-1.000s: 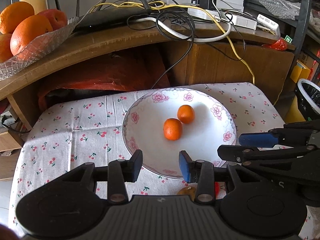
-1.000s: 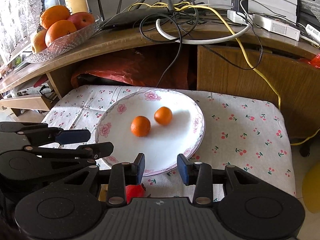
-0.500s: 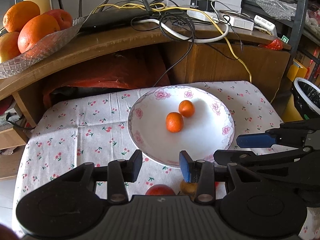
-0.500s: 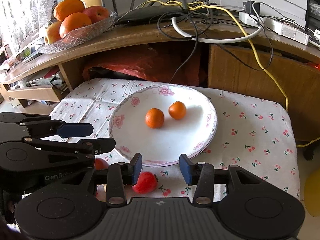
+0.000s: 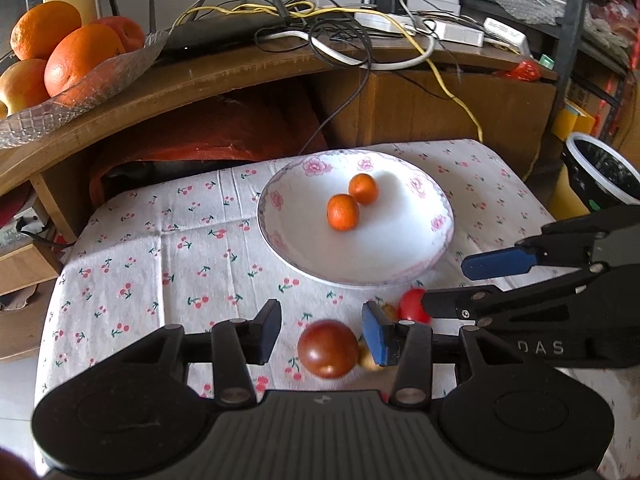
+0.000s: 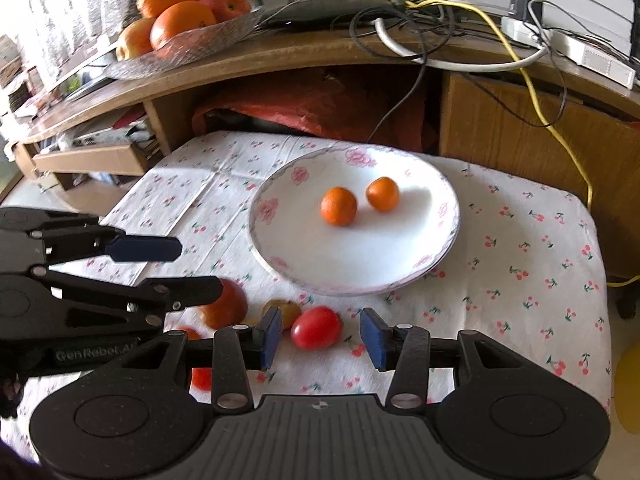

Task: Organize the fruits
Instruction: 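Grasp a tangerine with the left gripper while the right gripper grasps a red tomato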

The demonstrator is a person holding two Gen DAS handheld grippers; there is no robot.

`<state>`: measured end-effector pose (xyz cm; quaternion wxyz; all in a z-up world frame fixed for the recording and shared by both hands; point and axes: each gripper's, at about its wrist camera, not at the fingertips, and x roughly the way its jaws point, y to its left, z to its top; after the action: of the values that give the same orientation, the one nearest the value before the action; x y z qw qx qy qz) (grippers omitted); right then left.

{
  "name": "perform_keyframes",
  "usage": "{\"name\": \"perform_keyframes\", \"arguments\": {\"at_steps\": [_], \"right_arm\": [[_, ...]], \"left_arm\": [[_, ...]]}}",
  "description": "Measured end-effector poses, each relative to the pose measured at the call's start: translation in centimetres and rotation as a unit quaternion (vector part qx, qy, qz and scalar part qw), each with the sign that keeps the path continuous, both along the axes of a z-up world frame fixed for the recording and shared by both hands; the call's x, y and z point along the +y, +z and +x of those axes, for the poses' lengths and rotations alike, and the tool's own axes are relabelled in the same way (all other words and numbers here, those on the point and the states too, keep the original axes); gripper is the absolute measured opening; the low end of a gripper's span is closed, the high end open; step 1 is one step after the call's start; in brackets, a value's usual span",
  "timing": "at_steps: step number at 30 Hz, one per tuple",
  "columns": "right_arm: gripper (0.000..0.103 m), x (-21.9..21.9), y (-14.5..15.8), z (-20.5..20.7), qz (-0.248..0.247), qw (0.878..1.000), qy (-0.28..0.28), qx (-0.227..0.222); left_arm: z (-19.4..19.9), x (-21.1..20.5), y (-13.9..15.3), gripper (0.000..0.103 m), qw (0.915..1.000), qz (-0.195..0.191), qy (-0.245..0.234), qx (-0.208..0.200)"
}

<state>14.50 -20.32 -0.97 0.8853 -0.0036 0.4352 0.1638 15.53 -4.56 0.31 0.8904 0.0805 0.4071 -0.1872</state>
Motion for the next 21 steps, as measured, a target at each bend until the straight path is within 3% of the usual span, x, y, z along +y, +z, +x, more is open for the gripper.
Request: {"name": "perform_keyframes", "arguments": {"at_steps": [13, 21], "right_arm": [[0.04, 4.5, -1.7, -2.7, -0.01, 0.994, 0.1, 0.038], [0.04, 6.6, -2.9, -2.0, -0.017, 0.991, 0.122, 0.054]], "left_arm": [[-2.1, 3.8, -0.8, 0.052, 0.9997, 0.006, -0.011, 0.022], [-2.3, 5.3, -1.0, 0.052, 0.9996, -0.001, -0.006, 0.028]]}}
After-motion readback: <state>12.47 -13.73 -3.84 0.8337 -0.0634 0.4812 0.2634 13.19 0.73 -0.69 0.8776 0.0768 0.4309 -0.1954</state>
